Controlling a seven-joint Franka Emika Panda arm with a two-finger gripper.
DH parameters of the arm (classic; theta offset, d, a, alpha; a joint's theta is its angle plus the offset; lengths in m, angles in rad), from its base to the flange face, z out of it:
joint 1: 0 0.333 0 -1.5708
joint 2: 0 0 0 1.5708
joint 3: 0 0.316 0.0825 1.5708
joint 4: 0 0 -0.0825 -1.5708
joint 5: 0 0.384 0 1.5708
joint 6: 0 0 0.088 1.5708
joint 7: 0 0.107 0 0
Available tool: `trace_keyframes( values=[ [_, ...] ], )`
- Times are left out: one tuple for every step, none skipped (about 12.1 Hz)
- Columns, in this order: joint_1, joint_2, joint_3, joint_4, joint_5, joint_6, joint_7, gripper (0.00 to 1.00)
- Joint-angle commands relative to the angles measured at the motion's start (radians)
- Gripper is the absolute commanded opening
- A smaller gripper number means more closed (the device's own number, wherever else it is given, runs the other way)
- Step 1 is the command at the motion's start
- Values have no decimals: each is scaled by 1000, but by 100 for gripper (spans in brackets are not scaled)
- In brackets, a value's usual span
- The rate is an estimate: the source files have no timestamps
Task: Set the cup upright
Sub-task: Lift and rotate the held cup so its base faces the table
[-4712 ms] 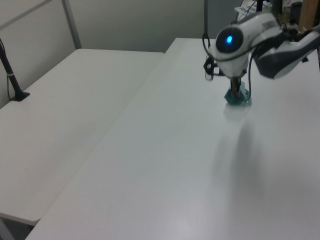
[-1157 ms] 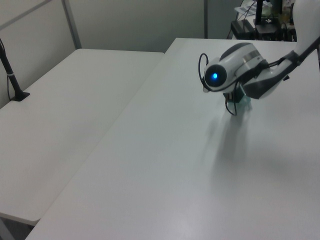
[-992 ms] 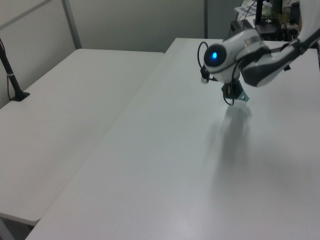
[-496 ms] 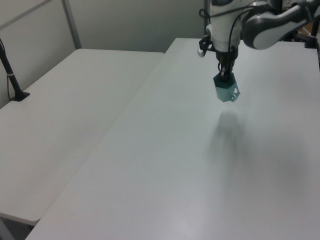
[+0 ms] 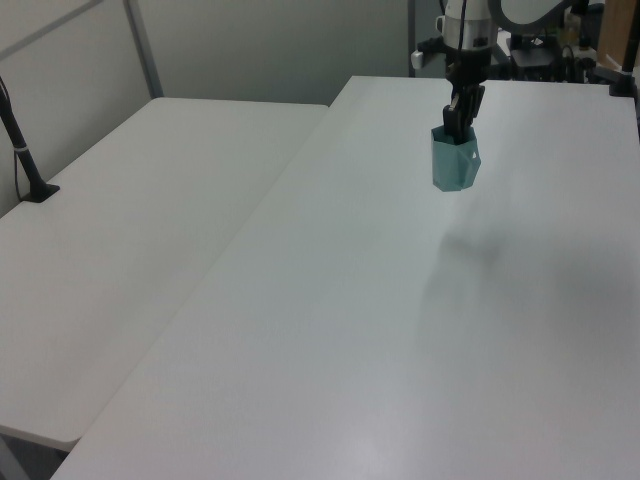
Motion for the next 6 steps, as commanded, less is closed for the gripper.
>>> trace_keyframes(
  values=[
    [-9,43,3,-99,49,165,-16,0],
    [-10,62,2,-99,49,174,-16,0],
    [-9,73,3,-101,49,191,-15,0],
    [-9,77,3,-101,49,200,-13,0],
    [-9,90,3,-101,49,202,-13,0],
    [-9,91,3,-101,49,202,-13,0]
  ],
)
